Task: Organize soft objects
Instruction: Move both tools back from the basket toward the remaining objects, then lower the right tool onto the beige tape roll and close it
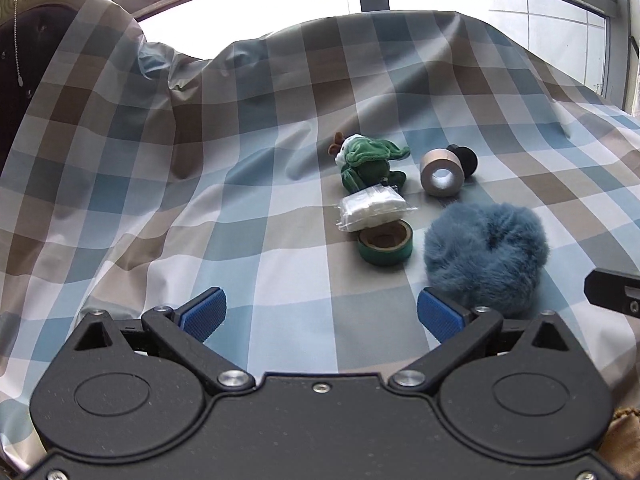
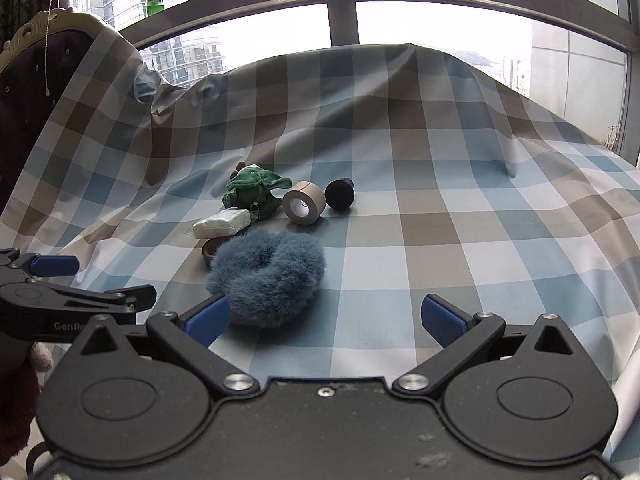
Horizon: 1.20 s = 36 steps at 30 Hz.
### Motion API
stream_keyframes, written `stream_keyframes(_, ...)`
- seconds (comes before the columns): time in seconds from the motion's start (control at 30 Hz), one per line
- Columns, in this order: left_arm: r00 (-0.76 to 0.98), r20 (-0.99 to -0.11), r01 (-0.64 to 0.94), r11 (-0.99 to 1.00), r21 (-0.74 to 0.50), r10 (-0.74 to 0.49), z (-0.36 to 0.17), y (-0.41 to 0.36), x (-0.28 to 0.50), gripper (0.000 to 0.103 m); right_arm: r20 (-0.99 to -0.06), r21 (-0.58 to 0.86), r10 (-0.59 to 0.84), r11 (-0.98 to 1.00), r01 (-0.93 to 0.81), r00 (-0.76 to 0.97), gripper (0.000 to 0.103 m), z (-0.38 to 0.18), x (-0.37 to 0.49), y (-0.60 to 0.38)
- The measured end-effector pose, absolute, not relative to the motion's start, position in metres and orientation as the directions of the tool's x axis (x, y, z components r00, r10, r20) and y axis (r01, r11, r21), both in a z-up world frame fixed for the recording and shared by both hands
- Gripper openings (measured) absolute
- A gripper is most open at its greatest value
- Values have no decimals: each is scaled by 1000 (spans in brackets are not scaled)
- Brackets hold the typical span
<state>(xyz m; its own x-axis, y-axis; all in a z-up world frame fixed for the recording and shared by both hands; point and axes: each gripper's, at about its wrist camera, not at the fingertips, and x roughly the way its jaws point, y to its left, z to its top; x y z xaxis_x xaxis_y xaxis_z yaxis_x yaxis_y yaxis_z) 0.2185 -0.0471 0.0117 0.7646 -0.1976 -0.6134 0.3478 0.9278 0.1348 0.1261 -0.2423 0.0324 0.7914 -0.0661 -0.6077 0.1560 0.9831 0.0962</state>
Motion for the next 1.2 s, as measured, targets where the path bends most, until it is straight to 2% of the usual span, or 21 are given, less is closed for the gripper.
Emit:
stream_keyframes(0.17,793,-580,321,937,134,-189,-5,-45,250,99,-610,81,-40,990,113,792,103,17,147,-231)
stream_keyframes(0.43,805,-580,252,958,140,-127,-36,-40,297,99,-588,33,-51,996,86,808,102,10,174,-216)
stream_keyframes(0.6,781,-604,246,967,63,-159,-46,-30,304,101,-559,24,-76,994,107,826,102,18,194,-222)
stream_keyframes(0.83,811,-568,238,965,108,-136,-50,-36,297,101,-495,-51,-179,983,177,850,102,32,246,-231)
stream_keyframes(1.2,826,-548,234,965,118,-133,-53,-36,296,101,-637,-27,-247,954,299,730,101,28,365,-258)
